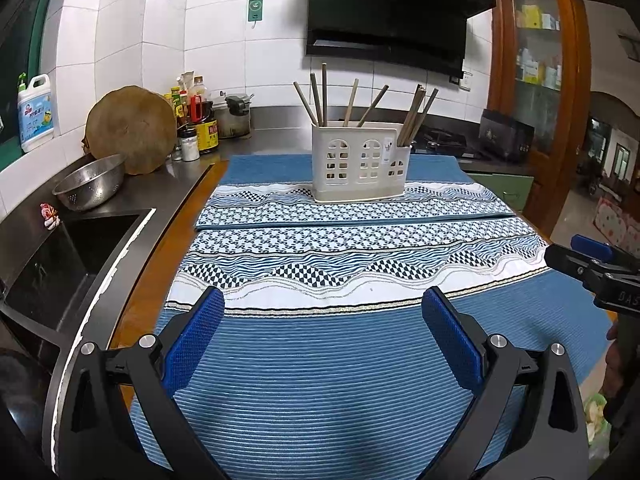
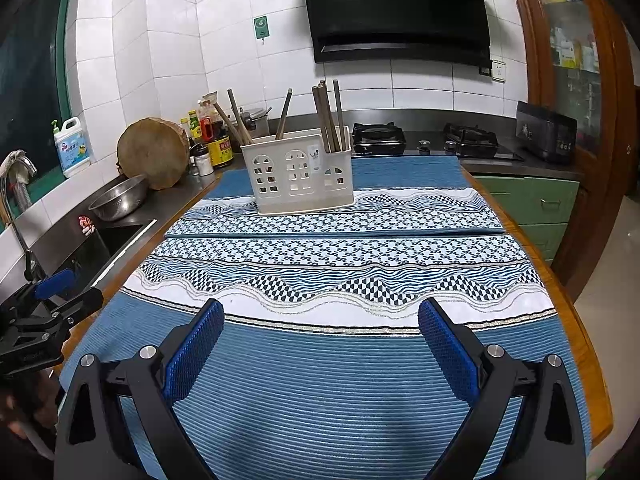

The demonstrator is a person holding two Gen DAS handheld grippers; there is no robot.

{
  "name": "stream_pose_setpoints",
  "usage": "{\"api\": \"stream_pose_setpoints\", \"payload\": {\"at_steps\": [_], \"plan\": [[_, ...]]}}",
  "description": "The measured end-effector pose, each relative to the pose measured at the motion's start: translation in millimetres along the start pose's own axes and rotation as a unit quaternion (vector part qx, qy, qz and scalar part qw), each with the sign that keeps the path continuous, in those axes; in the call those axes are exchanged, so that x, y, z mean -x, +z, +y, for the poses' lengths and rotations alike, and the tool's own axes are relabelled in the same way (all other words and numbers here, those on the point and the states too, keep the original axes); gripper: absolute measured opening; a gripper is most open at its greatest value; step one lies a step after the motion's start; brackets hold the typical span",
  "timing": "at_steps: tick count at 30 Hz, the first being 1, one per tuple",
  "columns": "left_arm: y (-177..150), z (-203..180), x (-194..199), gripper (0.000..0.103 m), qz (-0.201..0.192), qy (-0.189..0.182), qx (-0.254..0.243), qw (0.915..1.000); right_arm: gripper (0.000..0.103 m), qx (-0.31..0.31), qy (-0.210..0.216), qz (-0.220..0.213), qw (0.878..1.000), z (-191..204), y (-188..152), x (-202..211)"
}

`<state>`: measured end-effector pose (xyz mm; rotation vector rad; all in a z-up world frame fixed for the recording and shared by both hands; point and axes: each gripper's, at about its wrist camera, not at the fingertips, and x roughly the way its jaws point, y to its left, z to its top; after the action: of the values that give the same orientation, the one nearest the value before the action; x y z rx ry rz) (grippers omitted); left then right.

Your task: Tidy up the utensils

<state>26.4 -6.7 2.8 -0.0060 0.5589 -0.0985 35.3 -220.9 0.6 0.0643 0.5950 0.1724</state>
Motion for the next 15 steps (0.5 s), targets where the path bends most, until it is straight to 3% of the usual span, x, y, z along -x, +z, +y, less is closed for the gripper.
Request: {"api": "stream_pose_setpoints", "payload": {"at_steps": [15], "plan": [[-1.7,1.3,0.7,0.098,-0.001,-0.003,0.002,1.0000,0.094,0.013,-0.011,0.000,1.000,3.3,-1.7,-1.3]]}}
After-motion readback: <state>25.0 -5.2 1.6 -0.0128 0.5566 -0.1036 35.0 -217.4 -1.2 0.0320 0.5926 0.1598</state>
